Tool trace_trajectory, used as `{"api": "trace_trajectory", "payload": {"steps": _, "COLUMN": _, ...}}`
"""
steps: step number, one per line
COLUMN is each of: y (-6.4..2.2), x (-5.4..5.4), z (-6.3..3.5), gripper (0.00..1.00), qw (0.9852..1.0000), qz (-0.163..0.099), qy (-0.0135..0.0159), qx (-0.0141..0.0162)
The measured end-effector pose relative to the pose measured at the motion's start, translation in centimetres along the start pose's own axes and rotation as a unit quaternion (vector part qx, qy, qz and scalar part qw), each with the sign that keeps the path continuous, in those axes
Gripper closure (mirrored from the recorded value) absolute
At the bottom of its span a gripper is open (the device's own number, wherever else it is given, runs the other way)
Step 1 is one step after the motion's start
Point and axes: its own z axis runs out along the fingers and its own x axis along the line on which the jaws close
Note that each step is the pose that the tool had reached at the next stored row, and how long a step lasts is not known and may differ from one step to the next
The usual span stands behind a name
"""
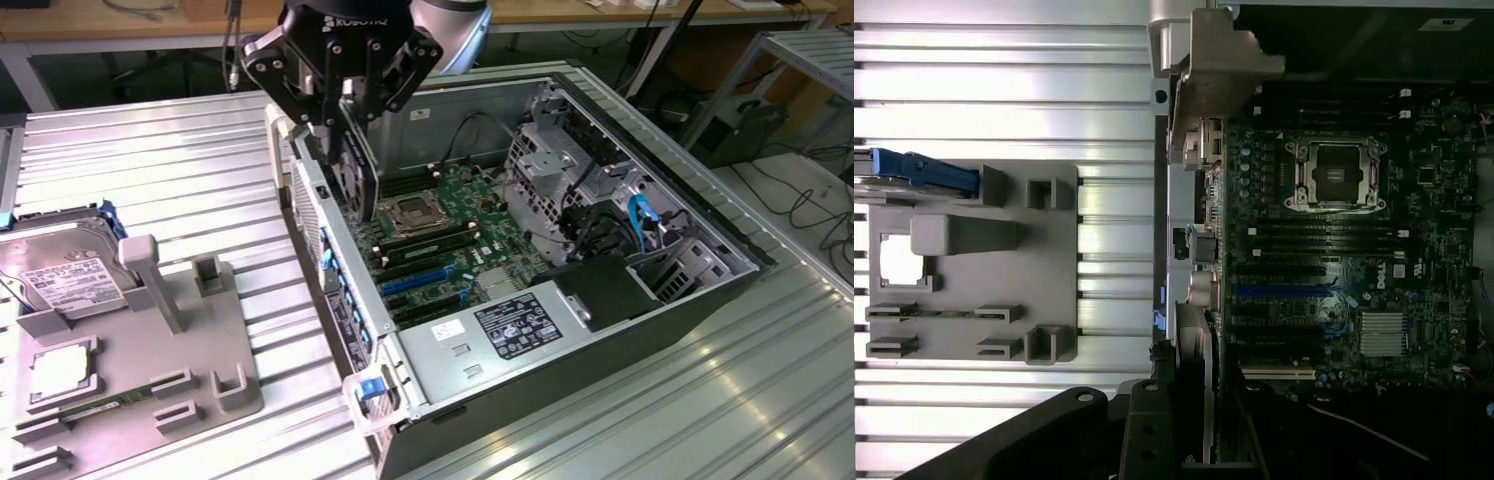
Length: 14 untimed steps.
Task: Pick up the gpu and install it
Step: 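Pick up the gpu and move the gpu toward the slot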
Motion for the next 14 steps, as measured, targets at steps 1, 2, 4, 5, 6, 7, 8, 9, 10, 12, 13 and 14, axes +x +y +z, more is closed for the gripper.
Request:
{"api": "trace_trajectory", "payload": {"steps": 1, "y": 0.00, "x": -0.1, "z": 0.02, "gripper": 0.73, "qw": 1.0000, "qz": 0.000, "qy": 0.0000, "qx": 0.0000}}
{"api": "trace_trajectory", "payload": {"steps": 2, "y": 0.00, "x": -0.3, "z": 0.04, "gripper": 0.73, "qw": 1.0000, "qz": 0.000, "qy": -0.0002, "qx": 0.0000}}
{"api": "trace_trajectory", "payload": {"steps": 4, "y": -0.01, "x": -0.6, "z": 0.07, "gripper": 0.73, "qw": 1.0000, "qz": 0.000, "qy": -0.0005, "qx": 0.0000}}
{"api": "trace_trajectory", "payload": {"steps": 5, "y": -0.01, "x": -0.7, "z": 0.08, "gripper": 0.73, "qw": 1.0000, "qz": 0.000, "qy": -0.0006, "qx": 0.0000}}
{"api": "trace_trajectory", "payload": {"steps": 6, "y": -0.01, "x": -0.8, "z": 0.09, "gripper": 0.73, "qw": 1.0000, "qz": 0.000, "qy": -0.0007, "qx": 0.0000}}
{"api": "trace_trajectory", "payload": {"steps": 7, "y": -0.01, "x": -0.9, "z": 0.10, "gripper": 0.73, "qw": 1.0000, "qz": 0.000, "qy": -0.0008, "qx": 0.0001}}
{"api": "trace_trajectory", "payload": {"steps": 8, "y": -0.02, "x": -1.0, "z": 0.11, "gripper": 0.73, "qw": 1.0000, "qz": 0.000, "qy": -0.0009, "qx": 0.0001}}
{"api": "trace_trajectory", "payload": {"steps": 9, "y": -0.02, "x": -1.1, "z": 0.12, "gripper": 0.73, "qw": 1.0000, "qz": 0.000, "qy": -0.0010, "qx": 0.0000}}
{"api": "trace_trajectory", "payload": {"steps": 10, "y": -0.02, "x": -1.2, "z": 0.12, "gripper": 0.73, "qw": 1.0000, "qz": 0.000, "qy": -0.0010, "qx": 0.0000}}
{"api": "trace_trajectory", "payload": {"steps": 12, "y": -0.02, "x": -1.4, "z": 0.15, "gripper": 0.73, "qw": 1.0000, "qz": 0.000, "qy": -0.0011, "qx": 0.0000}}
{"api": "trace_trajectory", "payload": {"steps": 13, "y": -0.02, "x": -1.5, "z": 0.16, "gripper": 0.73, "qw": 1.0000, "qz": 0.000, "qy": -0.0011, "qx": 0.0000}}
{"api": "trace_trajectory", "payload": {"steps": 14, "y": -0.02, "x": -1.6, "z": 0.16, "gripper": 0.73, "qw": 1.0000, "qz": 0.000, "qy": -0.0011, "qx": 0.0001}}
